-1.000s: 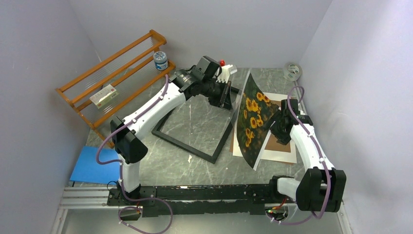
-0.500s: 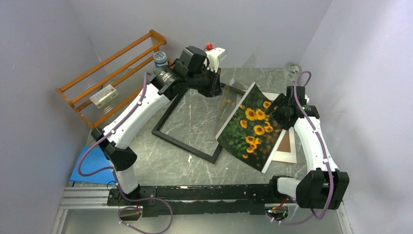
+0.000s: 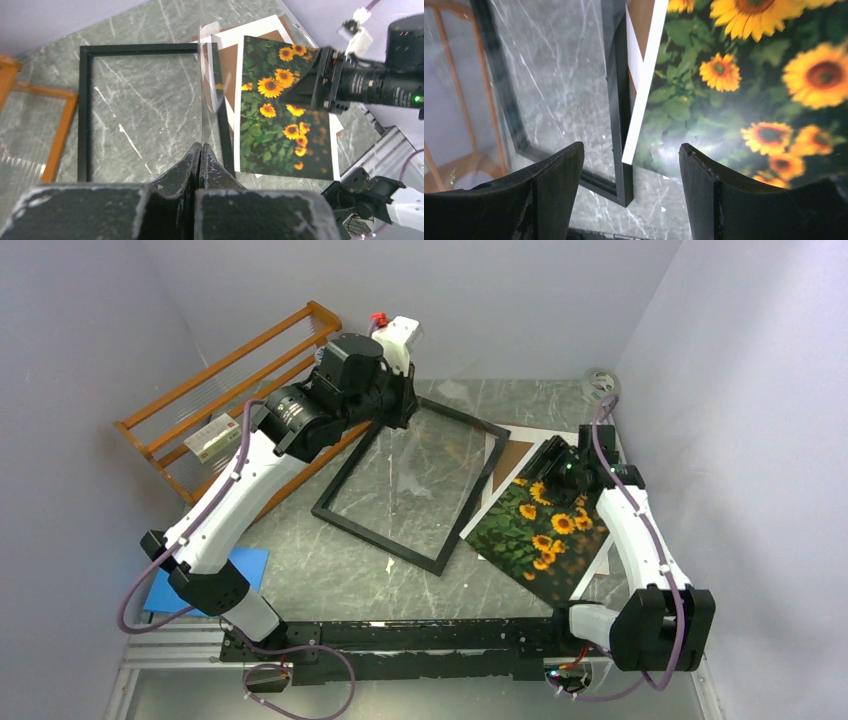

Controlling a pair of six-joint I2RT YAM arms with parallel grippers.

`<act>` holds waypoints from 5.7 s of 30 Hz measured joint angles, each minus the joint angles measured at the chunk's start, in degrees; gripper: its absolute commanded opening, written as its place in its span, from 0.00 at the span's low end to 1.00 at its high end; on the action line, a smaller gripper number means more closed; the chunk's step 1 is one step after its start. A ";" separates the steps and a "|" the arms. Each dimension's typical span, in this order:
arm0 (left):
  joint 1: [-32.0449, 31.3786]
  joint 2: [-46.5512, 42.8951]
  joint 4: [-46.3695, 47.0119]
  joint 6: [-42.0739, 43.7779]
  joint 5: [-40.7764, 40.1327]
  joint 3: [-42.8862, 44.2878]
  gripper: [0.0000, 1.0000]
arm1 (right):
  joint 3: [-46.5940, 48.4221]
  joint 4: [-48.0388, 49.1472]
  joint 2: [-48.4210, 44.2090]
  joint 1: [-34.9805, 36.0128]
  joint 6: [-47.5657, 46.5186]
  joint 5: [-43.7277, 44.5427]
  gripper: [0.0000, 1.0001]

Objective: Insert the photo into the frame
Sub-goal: Pick up the photo frame item at the center of the board.

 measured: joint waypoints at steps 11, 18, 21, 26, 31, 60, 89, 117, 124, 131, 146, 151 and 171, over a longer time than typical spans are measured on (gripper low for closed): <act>1.03 -0.02 -2.75 -2.05 -1.95 0.39 0.02 | -15.39 12.22 -2.29 5.97 10.84 -7.34 0.86; 2.95 1.84 -3.54 -5.05 0.42 5.40 0.03 | -16.31 20.11 -10.34 8.13 16.83 -7.91 0.88; 4.02 2.71 -3.89 -7.82 0.85 8.41 0.03 | -19.37 24.04 -14.93 8.79 23.08 -7.65 0.90; 6.56 2.99 -4.17 -15.30 1.33 10.01 0.03 | -28.46 27.58 -25.97 11.23 38.95 -4.15 0.95; 9.99 2.86 -3.30 -25.83 1.70 8.22 0.03 | -30.64 30.47 -26.86 13.00 48.68 -2.08 0.99; 12.24 -4.83 12.94 -55.54 -2.21 -5.11 0.02 | -33.77 50.07 -11.37 38.91 79.69 9.90 0.93; 12.24 -13.20 16.55 -60.35 -1.68 -11.82 0.03 | -29.46 59.54 -5.57 39.54 80.70 22.08 0.57; 12.48 -27.15 11.80 -60.57 -1.88 -19.56 0.03 | -27.61 67.69 -4.35 37.53 80.72 23.74 0.14; 12.50 -28.28 10.60 -60.57 -3.30 -20.31 0.02 | -26.82 68.50 -4.17 36.85 81.05 23.56 0.30; 12.52 -29.53 9.46 -60.54 -3.58 -20.81 0.03 | -26.38 68.61 -4.98 36.83 80.91 22.25 0.14; 12.50 -35.71 2.27 -55.91 -7.98 -25.22 0.90 | -27.76 66.25 -14.19 36.70 81.02 21.38 0.00; 12.50 -39.30 -6.23 -51.87 -13.18 -26.97 0.94 | -29.94 57.66 -21.94 36.33 73.37 17.40 0.00; 12.94 -27.08 -4.96 -26.32 -11.19 -52.04 0.94 | -18.53 17.73 -16.04 30.25 19.12 8.94 0.00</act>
